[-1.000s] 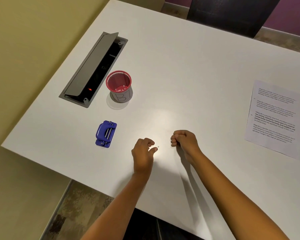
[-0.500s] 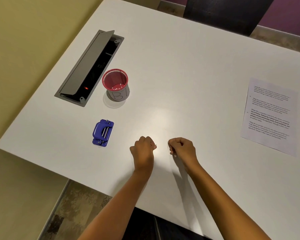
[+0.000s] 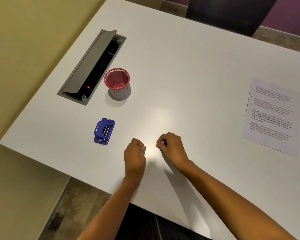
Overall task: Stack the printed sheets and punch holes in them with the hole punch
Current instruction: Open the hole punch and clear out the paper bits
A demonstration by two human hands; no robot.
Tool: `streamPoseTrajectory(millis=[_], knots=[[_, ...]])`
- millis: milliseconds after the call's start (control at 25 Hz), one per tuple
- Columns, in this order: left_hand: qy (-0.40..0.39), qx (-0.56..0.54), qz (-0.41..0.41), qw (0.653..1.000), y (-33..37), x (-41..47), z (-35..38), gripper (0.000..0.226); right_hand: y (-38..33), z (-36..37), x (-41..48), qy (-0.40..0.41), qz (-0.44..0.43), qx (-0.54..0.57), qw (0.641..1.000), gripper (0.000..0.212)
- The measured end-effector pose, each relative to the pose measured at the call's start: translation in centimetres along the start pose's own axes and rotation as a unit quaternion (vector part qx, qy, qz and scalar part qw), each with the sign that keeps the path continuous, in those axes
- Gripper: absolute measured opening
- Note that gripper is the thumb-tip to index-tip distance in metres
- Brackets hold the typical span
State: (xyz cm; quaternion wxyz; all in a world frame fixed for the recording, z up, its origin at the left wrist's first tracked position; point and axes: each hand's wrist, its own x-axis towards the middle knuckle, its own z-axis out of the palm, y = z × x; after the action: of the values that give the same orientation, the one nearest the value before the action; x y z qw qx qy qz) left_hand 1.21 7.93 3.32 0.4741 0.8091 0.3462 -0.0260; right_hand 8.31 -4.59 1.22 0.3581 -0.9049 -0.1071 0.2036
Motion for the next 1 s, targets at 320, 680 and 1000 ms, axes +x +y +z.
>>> streamPoseTrajectory(millis=[320,680,1000], knots=[[0.009,-0.002,-0.010,1.000,-0.6,-0.4,-0.7,0.020,-1.8,0.5,0.5,-0.041,-0.073,-0.246,0.966,0.015],[0.007,-0.038,-0.003,0.999,-0.3,-0.6,-0.9,0.019,-1.9,-0.6,0.4,-0.021,0.129,0.068,0.989,0.012],[-0.001,-0.021,0.051,0.998,0.9,-1.4,-0.7,0.014,-1.7,-0.1,-2.4,-0.055,0.322,0.564,0.758,0.013]])
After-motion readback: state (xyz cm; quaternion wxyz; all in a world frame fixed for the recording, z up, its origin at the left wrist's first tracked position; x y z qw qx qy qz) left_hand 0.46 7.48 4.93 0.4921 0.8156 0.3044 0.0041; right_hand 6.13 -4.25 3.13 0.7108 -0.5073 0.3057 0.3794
